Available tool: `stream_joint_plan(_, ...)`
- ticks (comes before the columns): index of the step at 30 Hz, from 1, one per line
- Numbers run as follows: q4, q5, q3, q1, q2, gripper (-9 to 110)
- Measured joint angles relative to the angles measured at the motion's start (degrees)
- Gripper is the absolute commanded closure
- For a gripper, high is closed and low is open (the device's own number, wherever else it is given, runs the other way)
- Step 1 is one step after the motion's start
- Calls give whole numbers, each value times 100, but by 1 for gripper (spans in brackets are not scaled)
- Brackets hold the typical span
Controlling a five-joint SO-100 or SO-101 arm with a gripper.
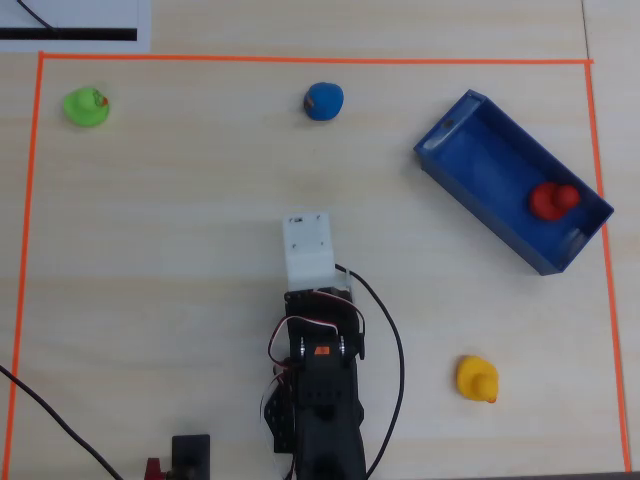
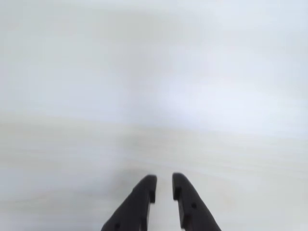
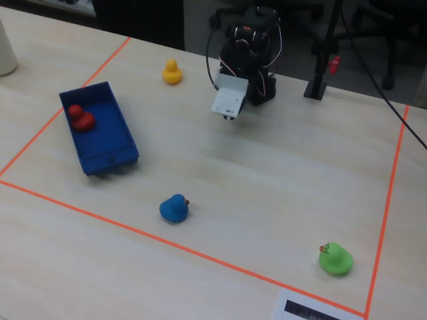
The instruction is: Grasp red duck and put it into box.
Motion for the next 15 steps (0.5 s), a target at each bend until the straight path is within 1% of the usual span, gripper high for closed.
stream_joint_plan(4,79,9,589,-26,562,101)
stream_joint_plan(15,70,211,756,-26,615,101)
